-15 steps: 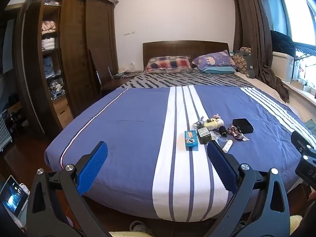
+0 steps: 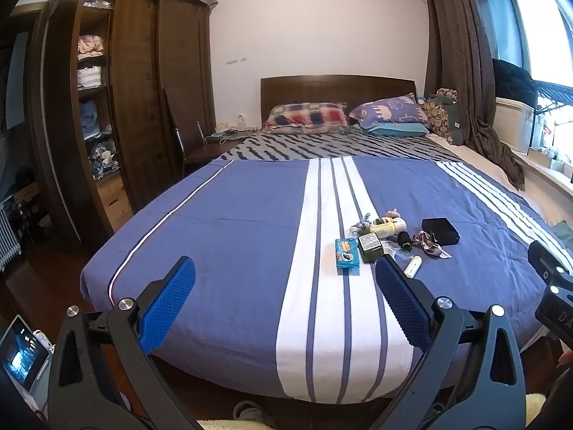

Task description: Collect trash

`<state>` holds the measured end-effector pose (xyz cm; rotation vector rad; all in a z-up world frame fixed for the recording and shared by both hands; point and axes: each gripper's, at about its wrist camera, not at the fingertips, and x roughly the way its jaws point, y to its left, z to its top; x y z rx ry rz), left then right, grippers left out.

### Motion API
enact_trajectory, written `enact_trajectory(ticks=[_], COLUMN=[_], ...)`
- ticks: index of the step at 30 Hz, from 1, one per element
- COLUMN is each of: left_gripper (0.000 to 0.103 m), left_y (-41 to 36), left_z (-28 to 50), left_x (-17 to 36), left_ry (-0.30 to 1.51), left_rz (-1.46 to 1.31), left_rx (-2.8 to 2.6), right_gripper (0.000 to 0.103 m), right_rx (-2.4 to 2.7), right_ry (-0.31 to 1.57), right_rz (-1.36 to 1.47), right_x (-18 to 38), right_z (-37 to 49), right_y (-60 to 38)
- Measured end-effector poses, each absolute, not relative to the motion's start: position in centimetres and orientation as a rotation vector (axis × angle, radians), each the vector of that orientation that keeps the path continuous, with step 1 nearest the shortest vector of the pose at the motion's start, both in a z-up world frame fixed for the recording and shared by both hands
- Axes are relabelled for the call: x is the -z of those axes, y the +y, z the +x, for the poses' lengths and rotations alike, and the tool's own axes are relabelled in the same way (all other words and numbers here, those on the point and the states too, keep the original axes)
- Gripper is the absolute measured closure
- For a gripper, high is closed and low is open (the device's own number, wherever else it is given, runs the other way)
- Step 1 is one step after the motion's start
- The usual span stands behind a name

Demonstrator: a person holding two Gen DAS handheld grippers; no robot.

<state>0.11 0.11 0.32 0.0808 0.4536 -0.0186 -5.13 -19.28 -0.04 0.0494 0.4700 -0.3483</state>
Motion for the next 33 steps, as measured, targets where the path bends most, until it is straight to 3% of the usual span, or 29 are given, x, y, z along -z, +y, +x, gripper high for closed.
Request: enact_trajectory(ticks=[33], left_gripper=[0.008], left_y=[0.65], left_z=[-0.73], left_x=[-1.14], left_ry=[0.429], left_rz=[0.064], left_rx=[0.011], right_gripper=[0.003], right_rx=[0.345], right_ry=[0.452], right_rz=[0.061], right_x=[0.40], right_z=[-5.49], right_y=[-18.95])
